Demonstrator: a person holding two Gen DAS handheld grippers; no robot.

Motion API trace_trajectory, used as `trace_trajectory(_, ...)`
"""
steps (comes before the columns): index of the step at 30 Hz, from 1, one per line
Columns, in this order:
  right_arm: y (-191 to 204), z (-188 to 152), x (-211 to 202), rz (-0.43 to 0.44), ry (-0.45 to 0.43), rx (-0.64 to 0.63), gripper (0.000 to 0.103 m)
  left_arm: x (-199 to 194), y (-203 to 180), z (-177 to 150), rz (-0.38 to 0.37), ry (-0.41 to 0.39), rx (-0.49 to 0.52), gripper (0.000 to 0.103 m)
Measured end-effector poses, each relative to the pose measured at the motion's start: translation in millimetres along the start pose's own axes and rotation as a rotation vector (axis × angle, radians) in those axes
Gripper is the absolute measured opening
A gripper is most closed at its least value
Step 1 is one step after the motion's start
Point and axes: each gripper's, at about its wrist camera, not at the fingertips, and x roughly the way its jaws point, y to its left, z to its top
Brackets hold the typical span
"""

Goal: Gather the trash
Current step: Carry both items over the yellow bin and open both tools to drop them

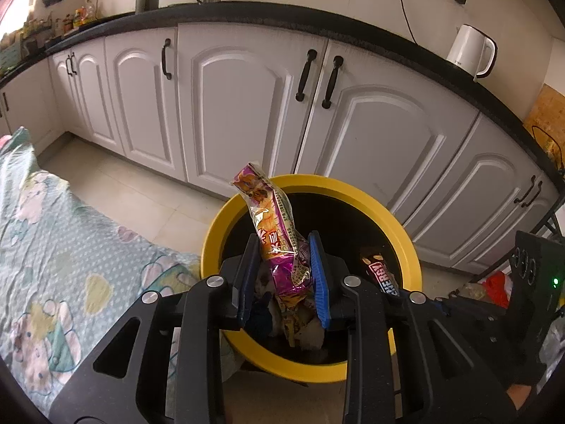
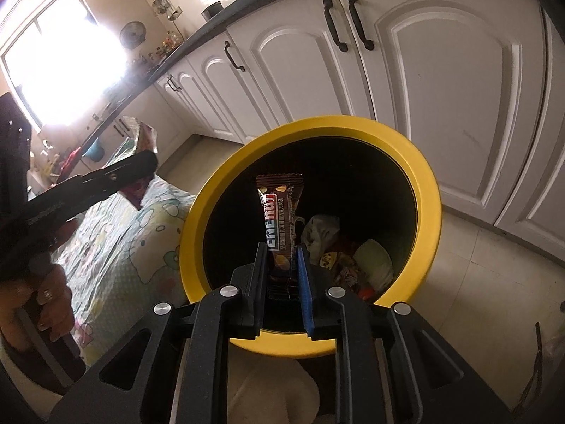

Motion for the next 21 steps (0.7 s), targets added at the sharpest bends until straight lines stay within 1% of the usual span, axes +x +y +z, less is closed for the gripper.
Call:
trace_trajectory(2,0,0,0,-0.003,0.0,-0.001,0.019,4,-1,2,-0.002,0.008,-0.001,0.028)
trace_trajectory(3,0,0,-1,-0.004,0.0,-0.002,0.021,6,0,3,0.002,0.011,-0.004,0.031)
trace_trajectory(4,-1,0,-2,-0.007,-0.002,-0.002,0.023,7,0,4,0.001,0.016,-0.007,0.038)
trace_trajectory(5,-2,0,-2,-0.011,-0.004,0.0,0.028,9,1,4,-0.001,0.02,-0.012,0.045)
trace_trajectory(6,-3,0,-3,-0.014,-0.005,0.003,0.034,9,3,5,0.001,0.023,-0.018,0.047)
trace_trajectory(8,-5,-1,-8,-0.014,-0.012,0.016,0.038,6,6,4,0.01,0.023,-0.027,0.058)
trace_trajectory(10,-6,-1,-14,-0.02,-0.024,0.016,0.039,2,11,2,0.016,0.025,-0.04,0.063)
trace_trajectory(12,-6,-1,-20,-0.028,-0.037,0.016,0.047,-3,16,0,0.021,0.022,-0.044,0.069)
trace_trajectory(14,-4,-2,-28,-0.03,-0.057,0.015,0.052,-13,21,-4,0.03,0.013,-0.044,0.079)
trace_trajectory(16,2,-3,-37,-0.041,-0.073,0.002,0.06,-21,25,-8,0.033,0.007,-0.048,0.084)
trace_trajectory(18,7,-3,-43,-0.046,-0.09,-0.008,0.073,-33,30,-14,0.051,-0.006,-0.048,0.091)
trace_trajectory(19,11,-3,-48,-0.046,-0.103,-0.014,0.075,-38,32,-16,0.061,-0.014,-0.049,0.092)
trace_trajectory(21,19,-2,-54,-0.05,-0.122,-0.028,0.086,-51,36,-20,0.078,-0.034,-0.056,0.092)
